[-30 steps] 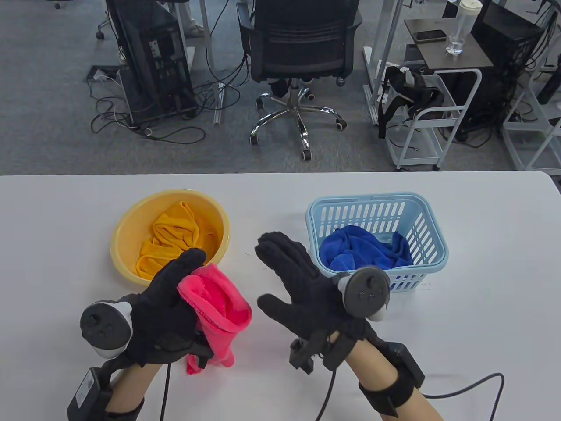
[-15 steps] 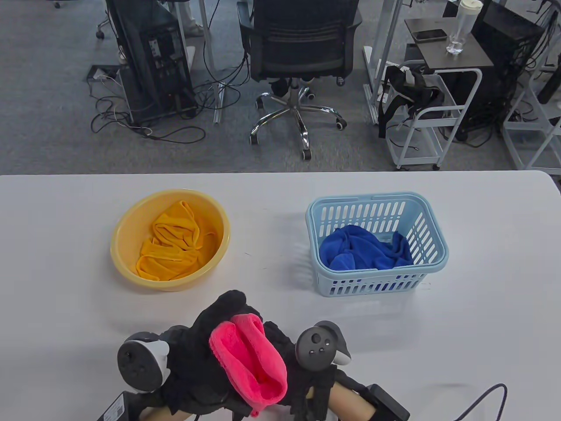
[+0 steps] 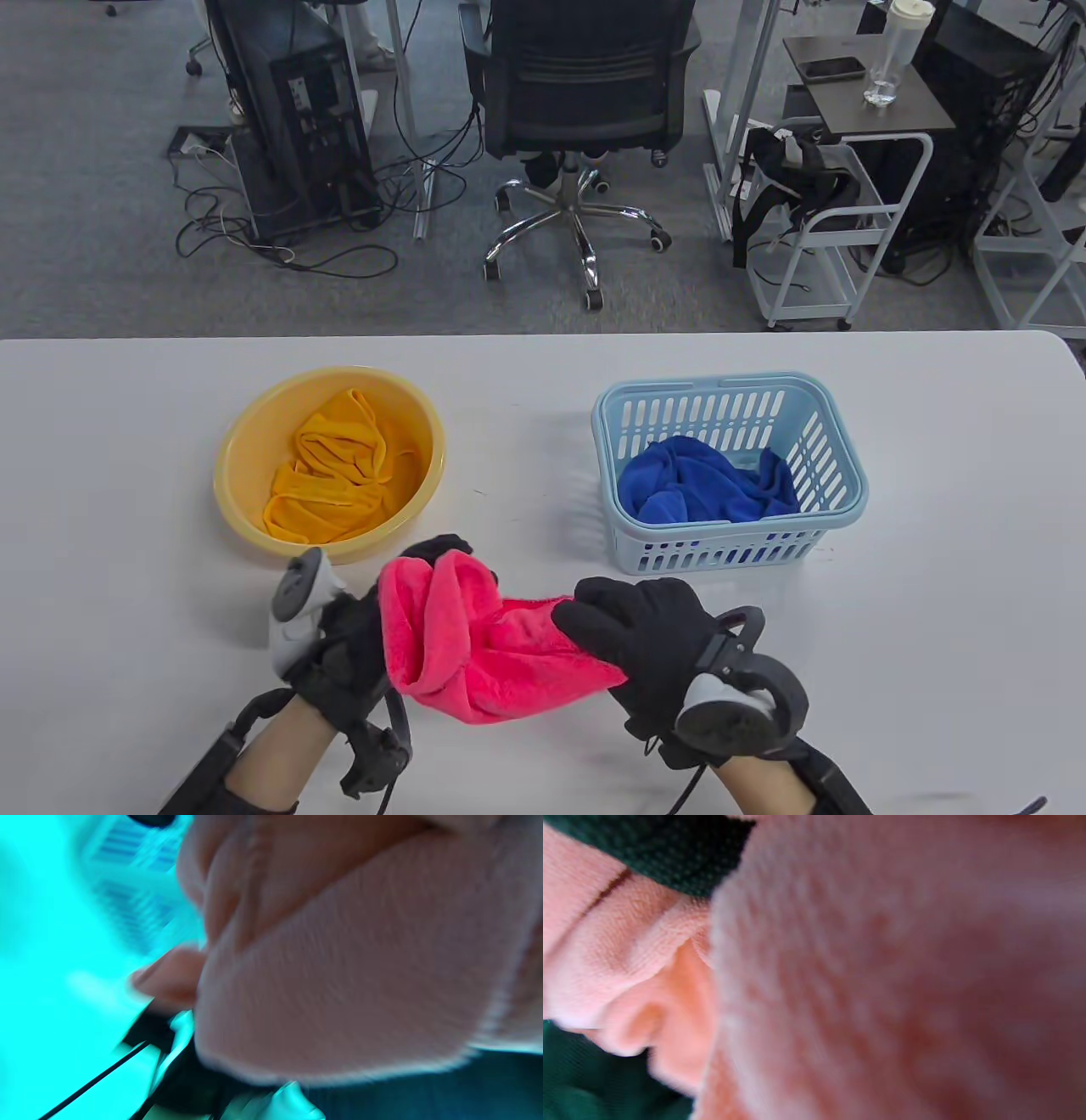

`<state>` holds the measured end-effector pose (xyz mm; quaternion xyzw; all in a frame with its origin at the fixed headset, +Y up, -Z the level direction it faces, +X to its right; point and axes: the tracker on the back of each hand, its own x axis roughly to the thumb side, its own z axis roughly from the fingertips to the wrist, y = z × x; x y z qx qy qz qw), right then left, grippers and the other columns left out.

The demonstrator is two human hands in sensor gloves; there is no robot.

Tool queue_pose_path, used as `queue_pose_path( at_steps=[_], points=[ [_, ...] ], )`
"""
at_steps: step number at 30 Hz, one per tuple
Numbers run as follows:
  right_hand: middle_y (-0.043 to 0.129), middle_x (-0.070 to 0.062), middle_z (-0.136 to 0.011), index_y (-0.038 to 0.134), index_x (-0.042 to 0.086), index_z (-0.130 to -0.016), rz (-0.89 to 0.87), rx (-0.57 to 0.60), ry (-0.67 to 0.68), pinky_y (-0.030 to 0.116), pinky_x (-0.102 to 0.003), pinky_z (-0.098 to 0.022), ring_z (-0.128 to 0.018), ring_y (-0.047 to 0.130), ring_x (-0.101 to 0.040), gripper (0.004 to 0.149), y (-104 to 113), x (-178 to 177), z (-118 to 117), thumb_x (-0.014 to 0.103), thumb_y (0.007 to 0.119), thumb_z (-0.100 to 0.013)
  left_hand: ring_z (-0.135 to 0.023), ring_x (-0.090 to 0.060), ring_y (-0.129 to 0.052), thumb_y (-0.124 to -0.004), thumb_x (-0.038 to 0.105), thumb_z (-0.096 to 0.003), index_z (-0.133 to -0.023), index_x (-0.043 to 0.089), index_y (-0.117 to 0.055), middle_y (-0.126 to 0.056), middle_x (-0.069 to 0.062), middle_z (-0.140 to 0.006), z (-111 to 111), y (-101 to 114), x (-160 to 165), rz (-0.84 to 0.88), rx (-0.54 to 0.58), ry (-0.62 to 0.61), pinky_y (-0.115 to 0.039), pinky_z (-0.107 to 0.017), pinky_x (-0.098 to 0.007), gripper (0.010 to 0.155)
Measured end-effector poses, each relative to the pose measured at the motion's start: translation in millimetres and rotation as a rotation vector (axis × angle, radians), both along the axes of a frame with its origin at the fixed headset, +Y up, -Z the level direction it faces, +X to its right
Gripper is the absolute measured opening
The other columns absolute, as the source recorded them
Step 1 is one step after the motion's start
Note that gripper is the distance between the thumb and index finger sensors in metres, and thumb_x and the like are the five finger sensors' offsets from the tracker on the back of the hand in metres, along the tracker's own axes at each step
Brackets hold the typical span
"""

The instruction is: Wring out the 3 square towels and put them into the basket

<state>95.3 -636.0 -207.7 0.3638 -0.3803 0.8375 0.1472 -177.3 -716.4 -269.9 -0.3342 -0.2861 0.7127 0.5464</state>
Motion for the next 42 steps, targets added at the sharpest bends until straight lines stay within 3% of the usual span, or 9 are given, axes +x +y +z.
queue_pose_path(
  at_steps=[5,10,14,19,22,28,37,40,42],
  points=[
    [0.086,-0.002,-0.087,0.086,0.035,-0.088,0.183,0.126,-0.012,0.077,-0.053,-0.039,-0.041,0.097,-0.027,0.037,-8,-23,12,0.019,0.076,-0.055,-0.107,-0.041,-0.067,-0.058,0.080,-0.0521,-0.103,0.050,0.008,0.003,0.000,-0.115,19,-38,43,-0.075,-0.111,-0.326,-0.063,-0.076,-0.055,0.089],
    [0.085,-0.001,-0.089,0.085,0.035,-0.087,0.278,0.174,-0.022,0.075,-0.054,-0.040,-0.043,0.096,-0.028,0.037,-12,-34,16,0.019,0.077,-0.055,-0.087,-0.023,-0.081,-0.065,0.077,-0.0526,-0.097,0.046,0.015,-0.033,0.006,-0.119,32,-42,62,-0.116,-0.107,-0.562,-0.072,-0.063,-0.041,0.096],
    [0.086,0.000,-0.088,0.085,0.033,-0.087,0.277,0.139,-0.012,0.076,-0.052,-0.040,-0.043,0.097,-0.026,0.036,-19,-32,9,0.021,0.077,-0.054,-0.086,-0.026,-0.074,-0.077,0.069,-0.0507,-0.108,0.044,-0.011,-0.056,0.005,-0.106,24,-28,49,-0.504,0.096,-0.420,-0.063,-0.065,-0.046,0.091],
    [0.098,-0.003,-0.077,0.088,0.027,-0.089,0.252,-0.052,-0.049,0.089,-0.043,-0.023,-0.023,0.105,-0.015,0.039,-34,-28,-14,0.030,0.086,-0.050,-0.089,-0.027,-0.072,-0.083,0.062,-0.0483,-0.107,0.051,-0.041,-0.063,0.007,-0.100,16,6,20,-1.122,0.579,0.063,-0.060,-0.069,-0.049,0.073],
    [0.102,-0.004,-0.070,0.087,0.021,-0.089,0.128,-0.313,-0.043,0.090,-0.039,-0.013,-0.015,0.105,-0.011,0.042,-47,-24,-32,0.036,0.085,-0.049,-0.097,-0.026,-0.067,-0.085,0.059,-0.0476,-0.103,0.054,-0.051,-0.063,0.010,-0.101,25,27,19,-1.275,0.855,0.315,-0.053,-0.076,-0.051,0.065],
    [0.103,-0.006,-0.062,0.086,0.005,-0.086,-0.170,-1.224,0.225,0.089,-0.039,-0.011,-0.014,0.106,-0.011,0.053,-95,-23,-63,0.044,0.081,-0.051,-0.104,-0.020,-0.061,-0.083,0.061,-0.0445,-0.097,0.062,-0.053,-0.061,0.018,-0.102,50,31,36,-1.412,1.522,0.621,-0.049,-0.082,-0.048,0.060],
    [0.104,-0.004,-0.059,0.087,0.003,-0.083,-0.501,-1.798,0.821,0.089,-0.035,-0.007,-0.012,0.105,-0.007,0.053,-129,-39,-62,0.044,0.082,-0.050,-0.106,-0.018,-0.053,-0.076,0.053,-0.0483,-0.095,0.066,-0.045,-0.049,0.019,-0.104,59,36,30,-1.076,1.723,0.738,-0.042,-0.084,-0.047,0.058],
    [0.101,-0.009,-0.062,0.085,-0.001,-0.085,-0.494,-1.663,0.804,0.086,-0.040,-0.012,-0.016,0.104,-0.013,0.053,-119,-36,-61,0.042,0.082,-0.053,-0.104,-0.017,-0.061,-0.078,0.058,-0.0473,-0.096,0.065,-0.047,-0.057,0.020,-0.102,58,40,26,-1.089,1.717,0.759,-0.049,-0.083,-0.046,0.058],
    [0.098,-0.013,-0.068,0.086,-0.003,-0.082,-0.410,-1.126,0.501,0.079,-0.054,-0.036,-0.034,0.103,-0.030,0.057,-88,-27,-49,0.048,0.079,-0.056,-0.079,-0.013,-0.097,-0.082,0.068,-0.0398,-0.095,0.059,-0.061,-0.083,0.019,-0.088,41,45,11,-1.041,1.486,0.779,-0.081,-0.062,-0.039,0.060]
  ],
)
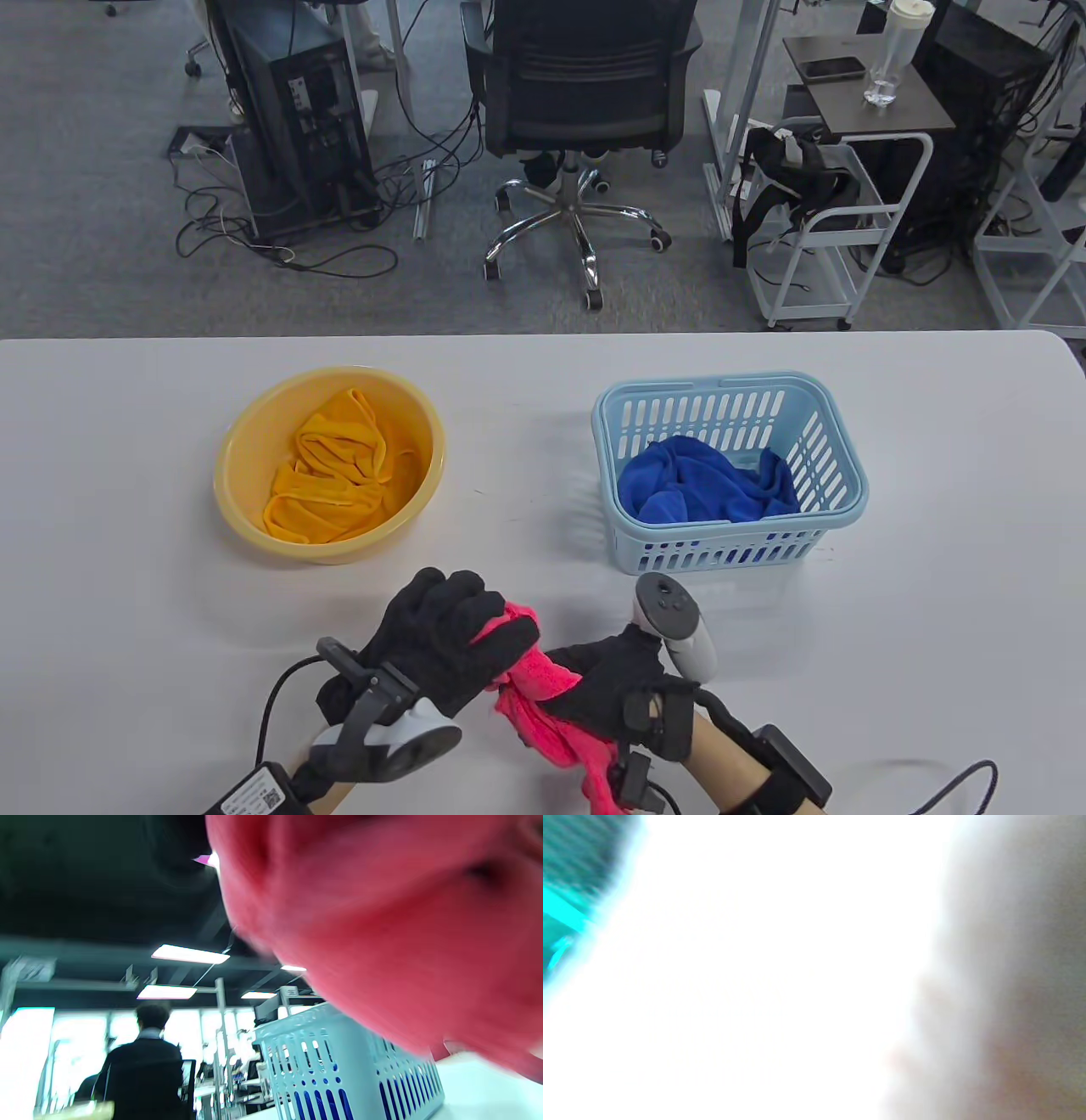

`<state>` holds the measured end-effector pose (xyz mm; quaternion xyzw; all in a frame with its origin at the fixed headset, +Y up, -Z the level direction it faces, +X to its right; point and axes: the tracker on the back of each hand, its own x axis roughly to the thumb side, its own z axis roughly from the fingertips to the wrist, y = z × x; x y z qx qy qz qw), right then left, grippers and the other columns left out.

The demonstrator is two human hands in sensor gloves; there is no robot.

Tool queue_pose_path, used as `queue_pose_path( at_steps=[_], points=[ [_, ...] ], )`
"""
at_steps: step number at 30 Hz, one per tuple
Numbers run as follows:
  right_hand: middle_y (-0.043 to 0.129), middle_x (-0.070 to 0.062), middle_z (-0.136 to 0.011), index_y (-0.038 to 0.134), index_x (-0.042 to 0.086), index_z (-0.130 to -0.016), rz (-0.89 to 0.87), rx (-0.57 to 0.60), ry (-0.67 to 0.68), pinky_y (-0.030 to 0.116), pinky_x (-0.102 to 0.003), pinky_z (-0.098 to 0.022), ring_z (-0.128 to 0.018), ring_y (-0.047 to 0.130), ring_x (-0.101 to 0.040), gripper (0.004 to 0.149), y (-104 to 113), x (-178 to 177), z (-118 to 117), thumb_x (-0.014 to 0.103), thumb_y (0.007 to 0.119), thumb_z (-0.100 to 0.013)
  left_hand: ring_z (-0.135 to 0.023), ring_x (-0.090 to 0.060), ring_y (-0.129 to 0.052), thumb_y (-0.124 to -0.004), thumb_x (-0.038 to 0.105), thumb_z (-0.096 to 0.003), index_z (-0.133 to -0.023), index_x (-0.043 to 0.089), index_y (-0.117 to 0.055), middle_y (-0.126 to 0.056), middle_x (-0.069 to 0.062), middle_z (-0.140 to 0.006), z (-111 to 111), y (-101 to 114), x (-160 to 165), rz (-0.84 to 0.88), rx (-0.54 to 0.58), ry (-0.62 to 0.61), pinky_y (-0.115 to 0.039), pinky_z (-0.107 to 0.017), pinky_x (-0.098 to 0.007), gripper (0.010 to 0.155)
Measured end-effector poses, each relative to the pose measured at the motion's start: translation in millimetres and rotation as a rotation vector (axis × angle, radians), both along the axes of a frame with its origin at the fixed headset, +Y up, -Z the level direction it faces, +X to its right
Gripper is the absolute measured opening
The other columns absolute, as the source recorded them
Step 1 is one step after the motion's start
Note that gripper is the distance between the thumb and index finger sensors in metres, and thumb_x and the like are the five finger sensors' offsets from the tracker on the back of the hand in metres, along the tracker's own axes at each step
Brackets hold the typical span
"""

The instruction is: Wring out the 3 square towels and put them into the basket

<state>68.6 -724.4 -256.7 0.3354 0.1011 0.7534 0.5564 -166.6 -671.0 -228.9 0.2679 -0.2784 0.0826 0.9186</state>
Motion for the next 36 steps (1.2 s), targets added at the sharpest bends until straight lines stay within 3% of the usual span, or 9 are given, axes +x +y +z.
queue_pose_path(
  at_steps=[2,4,7,11,17,19,21,25,36],
  points=[
    [0.097,-0.012,-0.076,0.084,-0.001,-0.088,0.251,0.723,-0.334,0.072,-0.062,-0.052,-0.050,0.103,-0.037,0.073,37,1,28,0.061,0.080,-0.049,-0.071,-0.022,-0.098,-0.089,0.063,-0.0425,-0.098,0.052,-0.065,-0.085,0.010,-0.086,-23,-2,-24,0.327,-0.465,-0.057,-0.078,-0.058,-0.043,0.062],
    [0.073,-0.018,-0.101,0.060,0.003,-0.107,0.448,0.974,-0.424,0.052,-0.067,-0.067,-0.080,0.084,-0.047,0.080,62,2,48,0.057,0.080,-0.051,-0.072,-0.026,-0.094,-0.092,0.062,-0.0452,-0.100,0.048,-0.066,-0.084,0.006,-0.087,-29,8,-42,0.368,-0.557,-0.026,-0.074,-0.060,-0.045,0.062],
    [0.066,-0.016,-0.108,0.059,0.008,-0.110,0.460,1.117,-0.549,0.038,-0.070,-0.071,-0.092,0.068,-0.052,0.074,88,16,67,0.054,0.079,-0.055,-0.067,-0.019,-0.099,-0.083,0.071,-0.0427,-0.098,0.050,-0.066,-0.088,0.013,-0.082,-26,28,-57,0.165,-0.273,0.273,-0.080,-0.057,-0.040,0.062],
    [0.055,-0.013,-0.114,0.043,0.010,-0.113,0.453,1.168,-0.578,0.031,-0.072,-0.073,-0.099,0.060,-0.056,0.083,94,18,77,0.058,0.076,-0.055,-0.070,-0.022,-0.097,-0.084,0.068,-0.0431,-0.099,0.047,-0.066,-0.087,0.009,-0.084,-17,16,-52,0.212,-0.368,0.126,-0.077,-0.059,-0.043,0.063],
    [0.062,-0.016,-0.110,0.041,0.007,-0.113,0.679,0.789,-0.276,0.043,-0.068,-0.073,-0.089,0.079,-0.046,0.098,40,-21,54,0.072,0.075,-0.047,-0.072,-0.020,-0.098,-0.081,0.070,-0.0429,-0.099,0.046,-0.064,-0.086,0.013,-0.085,18,-20,-20,0.178,-0.366,-0.077,-0.079,-0.059,-0.041,0.064],
    [0.087,-0.015,-0.088,0.057,0.004,-0.105,0.631,0.725,-0.261,0.077,-0.055,-0.049,-0.044,0.105,-0.027,0.085,33,-23,44,0.063,0.078,-0.048,-0.072,-0.021,-0.098,-0.081,0.069,-0.0430,-0.098,0.038,-0.067,-0.087,0.011,-0.084,20,-32,-17,0.230,-0.416,-0.103,-0.078,-0.060,-0.043,0.065],
    [0.101,-0.009,-0.064,0.077,0.002,-0.094,0.621,0.609,-0.230,0.083,-0.051,-0.036,-0.023,0.105,-0.019,0.068,31,-23,38,0.054,0.082,-0.050,-0.078,-0.021,-0.095,-0.080,0.070,-0.0435,-0.100,0.040,-0.064,-0.084,0.012,-0.087,16,-44,-23,0.199,-0.495,-0.096,-0.076,-0.063,-0.043,0.065],
    [0.105,-0.001,-0.050,0.088,0.004,-0.084,0.651,0.569,-0.285,0.086,-0.048,-0.030,-0.012,0.104,-0.013,0.061,40,-8,26,0.055,0.080,-0.050,-0.097,-0.026,-0.083,-0.074,0.074,-0.0430,-0.105,0.046,-0.054,-0.073,0.013,-0.103,3,-54,-29,0.083,-0.514,-0.068,-0.065,-0.074,-0.048,0.071],
    [0.106,-0.002,-0.049,0.091,0.001,-0.079,0.092,0.153,-0.438,0.087,-0.047,-0.024,-0.011,0.105,-0.012,0.060,76,89,-16,0.054,0.080,-0.052,-0.117,-0.020,-0.058,-0.060,0.074,-0.0457,-0.106,0.049,-0.047,-0.067,0.017,-0.111,13,-35,-30,0.089,-0.441,-0.025,-0.045,-0.086,-0.048,0.067]
  ],
)
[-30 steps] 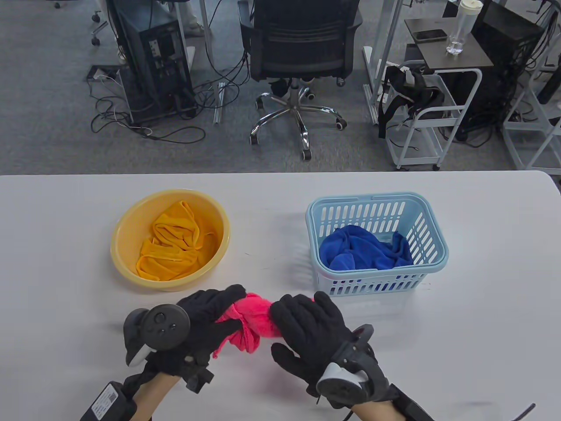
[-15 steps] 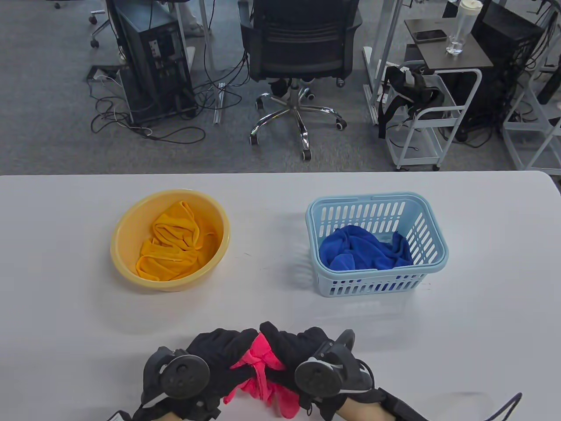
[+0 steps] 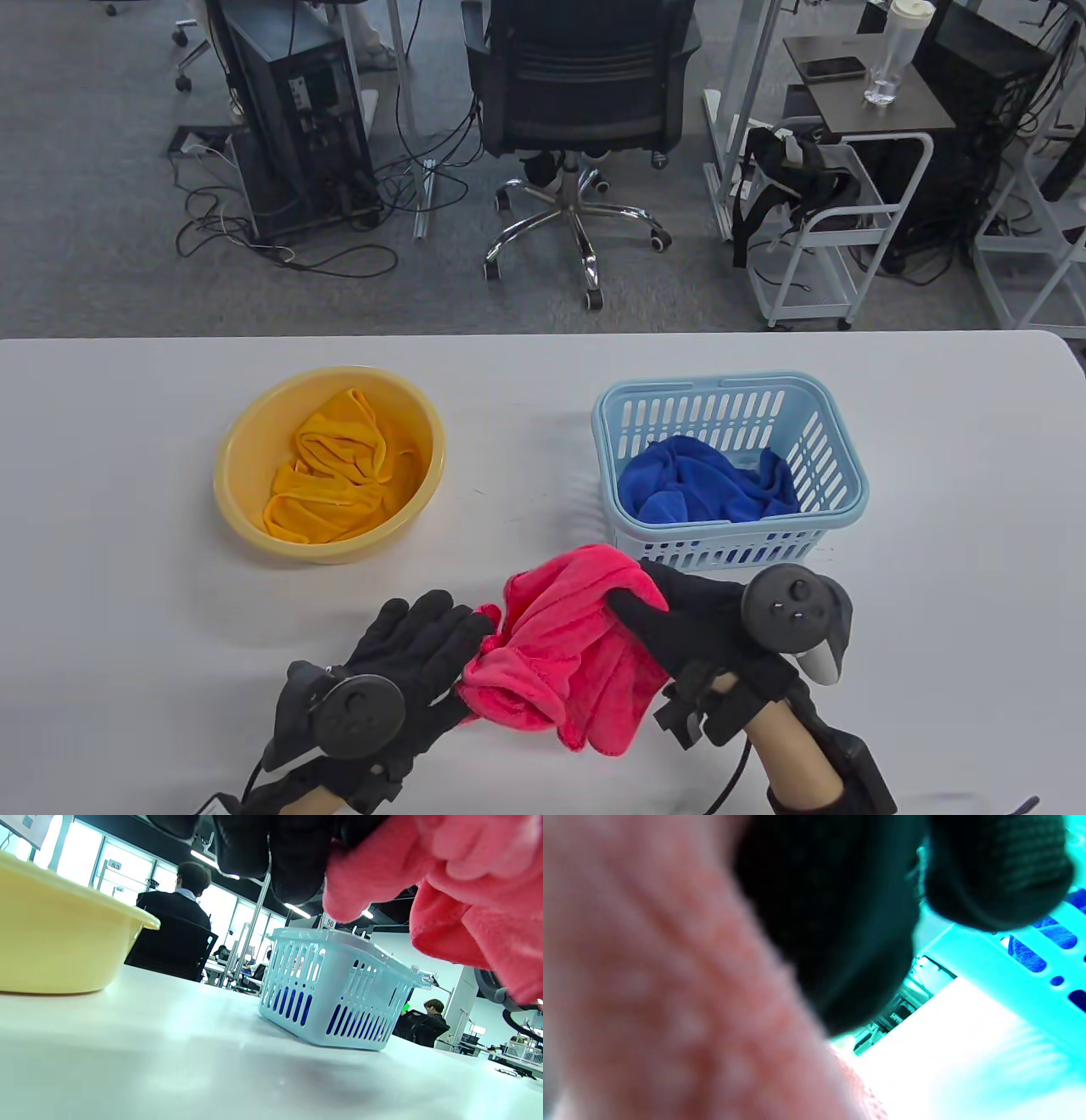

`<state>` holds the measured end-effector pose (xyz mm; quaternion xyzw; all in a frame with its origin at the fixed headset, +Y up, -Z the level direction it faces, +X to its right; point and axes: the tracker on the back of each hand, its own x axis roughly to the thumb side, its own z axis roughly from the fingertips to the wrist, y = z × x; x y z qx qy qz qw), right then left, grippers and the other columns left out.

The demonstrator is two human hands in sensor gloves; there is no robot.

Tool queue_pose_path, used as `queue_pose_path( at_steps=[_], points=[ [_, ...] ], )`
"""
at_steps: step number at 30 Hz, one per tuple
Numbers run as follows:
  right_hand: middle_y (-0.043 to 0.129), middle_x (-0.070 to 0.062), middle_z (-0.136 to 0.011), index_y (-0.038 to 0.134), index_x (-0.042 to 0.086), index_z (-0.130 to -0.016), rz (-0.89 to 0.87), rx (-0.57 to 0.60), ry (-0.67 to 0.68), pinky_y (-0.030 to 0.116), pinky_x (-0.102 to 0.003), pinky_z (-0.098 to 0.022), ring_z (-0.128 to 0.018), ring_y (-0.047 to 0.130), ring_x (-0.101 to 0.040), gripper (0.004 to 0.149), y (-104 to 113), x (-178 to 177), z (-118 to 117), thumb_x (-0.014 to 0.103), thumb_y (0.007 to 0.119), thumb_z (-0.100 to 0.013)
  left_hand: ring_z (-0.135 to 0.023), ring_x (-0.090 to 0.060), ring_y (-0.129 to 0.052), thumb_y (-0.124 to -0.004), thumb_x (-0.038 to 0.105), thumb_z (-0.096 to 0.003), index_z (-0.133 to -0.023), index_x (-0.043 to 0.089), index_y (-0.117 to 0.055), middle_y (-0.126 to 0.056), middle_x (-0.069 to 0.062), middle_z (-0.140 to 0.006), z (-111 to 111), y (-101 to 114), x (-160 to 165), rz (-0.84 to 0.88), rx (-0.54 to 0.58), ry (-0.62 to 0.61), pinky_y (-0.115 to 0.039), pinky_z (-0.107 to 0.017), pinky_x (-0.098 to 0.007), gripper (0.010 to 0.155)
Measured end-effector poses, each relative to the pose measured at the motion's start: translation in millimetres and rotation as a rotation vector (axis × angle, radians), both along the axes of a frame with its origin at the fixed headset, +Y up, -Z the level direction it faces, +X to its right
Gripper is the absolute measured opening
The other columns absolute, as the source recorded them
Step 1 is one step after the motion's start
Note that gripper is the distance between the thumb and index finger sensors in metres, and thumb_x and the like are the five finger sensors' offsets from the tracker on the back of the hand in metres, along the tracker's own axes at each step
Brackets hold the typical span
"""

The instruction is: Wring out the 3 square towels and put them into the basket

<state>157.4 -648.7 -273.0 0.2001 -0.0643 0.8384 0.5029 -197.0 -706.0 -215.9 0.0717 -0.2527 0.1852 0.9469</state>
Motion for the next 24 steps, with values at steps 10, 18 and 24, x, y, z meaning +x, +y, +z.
queue_pose_path(
  at_steps=[10,18,24],
  points=[
    [0.094,-0.005,-0.076,0.071,0.009,-0.100,-0.452,0.007,-0.209,0.079,-0.054,-0.045,-0.040,0.104,-0.023,0.066,27,66,-24,0.058,0.075,-0.055,-0.121,-0.021,-0.038,-0.069,0.072,-0.0453,-0.108,0.051,-0.038,-0.050,0.019,-0.118,2,-5,1,-0.151,0.008,0.010,-0.032,-0.088,-0.052,0.073],
    [0.075,-0.011,-0.099,0.051,0.013,-0.111,-0.254,-0.171,-0.350,0.058,-0.063,-0.063,-0.072,0.088,-0.039,0.077,34,85,-75,0.060,0.074,-0.055,-0.122,-0.021,-0.030,-0.068,0.072,-0.0459,-0.109,0.051,-0.039,-0.044,0.019,-0.120,1,-5,0,-0.185,-0.034,0.012,-0.027,-0.088,-0.052,0.072],
    [0.044,-0.013,-0.117,0.042,0.019,-0.115,0.169,-0.100,-0.419,0.027,-0.068,-0.073,-0.100,0.051,-0.053,0.078,41,72,-77,0.060,0.071,-0.055,-0.122,-0.021,-0.028,-0.067,0.074,-0.0456,-0.109,0.051,-0.036,-0.042,0.019,-0.120,0,-7,0,-0.211,-0.065,0.013,-0.026,-0.088,-0.052,0.074]
  ],
)
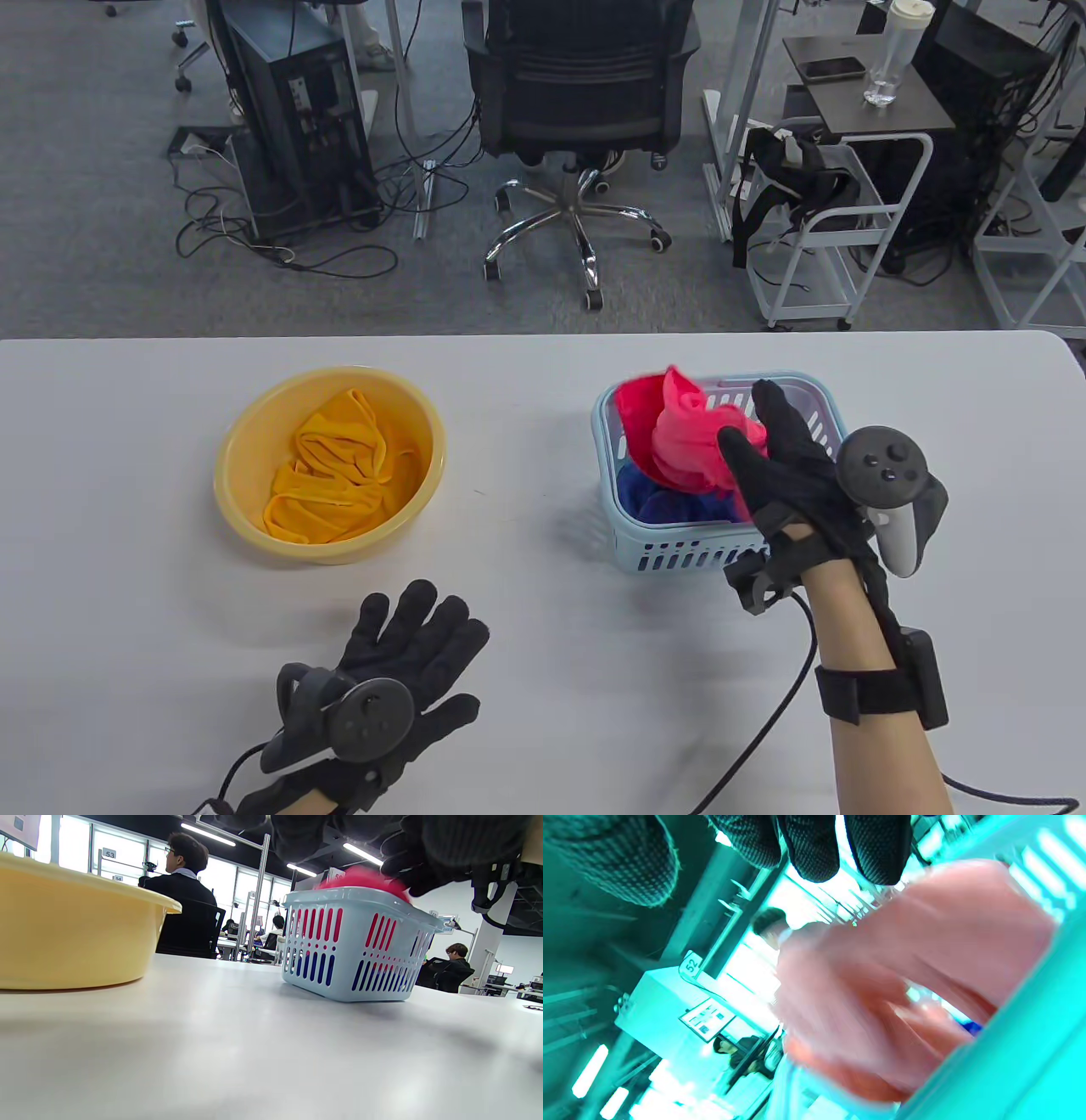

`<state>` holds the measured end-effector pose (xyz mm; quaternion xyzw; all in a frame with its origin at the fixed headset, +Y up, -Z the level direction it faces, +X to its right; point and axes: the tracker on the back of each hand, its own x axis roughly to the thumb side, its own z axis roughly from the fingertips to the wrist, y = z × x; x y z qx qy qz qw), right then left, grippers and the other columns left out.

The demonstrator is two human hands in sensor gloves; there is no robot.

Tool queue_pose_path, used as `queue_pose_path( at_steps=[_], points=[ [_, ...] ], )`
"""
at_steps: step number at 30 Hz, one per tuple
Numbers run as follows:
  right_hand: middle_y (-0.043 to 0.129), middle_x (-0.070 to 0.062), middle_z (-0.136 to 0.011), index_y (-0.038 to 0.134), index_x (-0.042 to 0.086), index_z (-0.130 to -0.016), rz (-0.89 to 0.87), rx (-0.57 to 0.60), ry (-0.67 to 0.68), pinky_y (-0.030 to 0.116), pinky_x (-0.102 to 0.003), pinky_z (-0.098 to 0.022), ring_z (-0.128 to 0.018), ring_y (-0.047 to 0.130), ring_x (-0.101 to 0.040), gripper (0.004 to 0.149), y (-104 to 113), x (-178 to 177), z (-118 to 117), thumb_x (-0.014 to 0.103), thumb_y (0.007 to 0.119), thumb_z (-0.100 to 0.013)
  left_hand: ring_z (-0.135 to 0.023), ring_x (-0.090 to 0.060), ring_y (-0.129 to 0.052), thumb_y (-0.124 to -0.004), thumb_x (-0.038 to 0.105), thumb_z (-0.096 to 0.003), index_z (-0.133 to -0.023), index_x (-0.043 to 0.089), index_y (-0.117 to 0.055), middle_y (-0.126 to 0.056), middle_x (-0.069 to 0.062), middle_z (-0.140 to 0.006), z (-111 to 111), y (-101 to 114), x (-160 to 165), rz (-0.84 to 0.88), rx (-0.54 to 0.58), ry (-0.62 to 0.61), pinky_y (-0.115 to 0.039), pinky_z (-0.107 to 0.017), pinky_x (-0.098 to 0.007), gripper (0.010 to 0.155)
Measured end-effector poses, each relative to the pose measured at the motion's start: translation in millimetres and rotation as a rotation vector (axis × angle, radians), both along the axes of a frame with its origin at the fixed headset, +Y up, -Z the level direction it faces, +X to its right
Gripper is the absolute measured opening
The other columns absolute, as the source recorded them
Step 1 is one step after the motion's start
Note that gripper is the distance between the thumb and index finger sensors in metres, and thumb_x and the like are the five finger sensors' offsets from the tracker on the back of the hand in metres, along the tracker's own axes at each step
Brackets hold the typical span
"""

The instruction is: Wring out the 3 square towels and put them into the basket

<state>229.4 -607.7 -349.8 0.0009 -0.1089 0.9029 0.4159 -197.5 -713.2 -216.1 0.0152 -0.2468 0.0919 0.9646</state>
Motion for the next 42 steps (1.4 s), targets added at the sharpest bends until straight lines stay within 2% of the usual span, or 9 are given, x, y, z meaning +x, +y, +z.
queue_pose_path(
  at_steps=[6,15,20,25,28,31,34,38,42],
  points=[
    [0.043,-0.011,-0.119,0.047,0.020,-0.115,0.270,0.207,0.231,0.022,-0.068,-0.074,-0.104,0.045,-0.052,0.075,6,-55,49,0.060,0.070,-0.055,-0.121,-0.023,-0.027,-0.066,0.074,-0.0456,-0.110,0.049,-0.035,-0.041,0.017,-0.121,-1,0,0,-0.005,-0.014,0.009,-0.025,-0.088,-0.052,0.076],
    [0.033,-0.007,-0.121,0.040,0.023,-0.115,0.499,0.362,0.476,0.018,-0.068,-0.074,-0.108,0.034,-0.050,0.076,-36,-109,120,0.060,0.069,-0.055,-0.122,-0.024,-0.026,-0.065,0.075,-0.0453,-0.110,0.050,-0.033,-0.039,0.018,-0.121,-1,-3,1,-0.028,-0.018,0.018,-0.025,-0.088,-0.053,0.076],
    [0.028,-0.005,-0.121,0.037,0.025,-0.115,0.592,0.312,0.564,0.015,-0.067,-0.074,-0.108,0.029,-0.048,0.073,-70,-122,131,0.058,0.066,-0.056,-0.122,-0.024,-0.025,-0.065,0.075,-0.0453,-0.110,0.050,-0.033,-0.038,0.017,-0.121,-2,-5,3,-0.048,-0.028,0.019,-0.024,-0.088,-0.053,0.076],
    [0.030,-0.006,-0.120,0.038,0.025,-0.115,0.501,0.284,0.605,0.016,-0.067,-0.073,-0.108,0.029,-0.048,0.073,-92,-120,132,0.057,0.066,-0.056,-0.121,-0.024,-0.024,-0.065,0.076,-0.0453,-0.110,0.051,-0.032,-0.036,0.017,-0.121,-2,-7,4,-0.063,-0.041,0.024,-0.024,-0.088,-0.053,0.076],
    [0.028,-0.006,-0.121,0.037,0.025,-0.115,0.512,0.252,0.629,0.015,-0.068,-0.073,-0.108,0.028,-0.048,0.074,-90,-116,137,0.058,0.066,-0.056,-0.121,-0.024,-0.023,-0.065,0.076,-0.0454,-0.110,0.051,-0.032,-0.035,0.017,-0.121,0,-7,6,-0.067,-0.054,0.030,-0.024,-0.087,-0.053,0.076],
    [0.032,-0.006,-0.120,0.040,0.024,-0.114,0.461,0.318,0.637,0.018,-0.068,-0.073,-0.108,0.034,-0.048,0.073,-82,-114,143,0.058,0.067,-0.055,-0.122,-0.026,-0.023,-0.065,0.076,-0.0452,-0.110,0.052,-0.035,-0.036,0.017,-0.121,0,8,5,-0.047,-0.039,0.072,-0.023,-0.087,-0.054,0.076],
    [0.033,-0.007,-0.120,0.041,0.024,-0.114,0.446,0.324,0.661,0.018,-0.068,-0.073,-0.108,0.034,-0.048,0.073,-80,-111,147,0.058,0.067,-0.055,-0.122,-0.026,-0.025,-0.065,0.075,-0.0466,-0.110,0.052,-0.037,-0.038,0.018,-0.122,-22,41,-3,0.055,-0.064,0.104,-0.022,-0.087,-0.054,0.073],
    [0.034,-0.007,-0.120,0.042,0.024,-0.114,0.449,0.311,0.675,0.019,-0.068,-0.073,-0.107,0.035,-0.048,0.073,-81,-110,147,0.058,0.067,-0.055,-0.122,-0.028,-0.022,-0.065,0.074,-0.0473,-0.110,0.054,-0.035,-0.037,0.016,-0.122,-79,76,-24,0.152,-0.138,0.258,-0.020,-0.087,-0.055,0.072],
    [0.034,-0.007,-0.120,0.042,0.024,-0.114,0.449,0.302,0.677,0.019,-0.068,-0.073,-0.107,0.035,-0.048,0.073,-81,-110,147,0.058,0.067,-0.055,-0.116,-0.029,0.008,-0.060,0.078,-0.0480,-0.105,0.065,-0.013,-0.006,0.013,-0.121,-143,76,-46,-0.012,-0.381,0.461,-0.002,-0.083,-0.054,0.075]
  ],
)
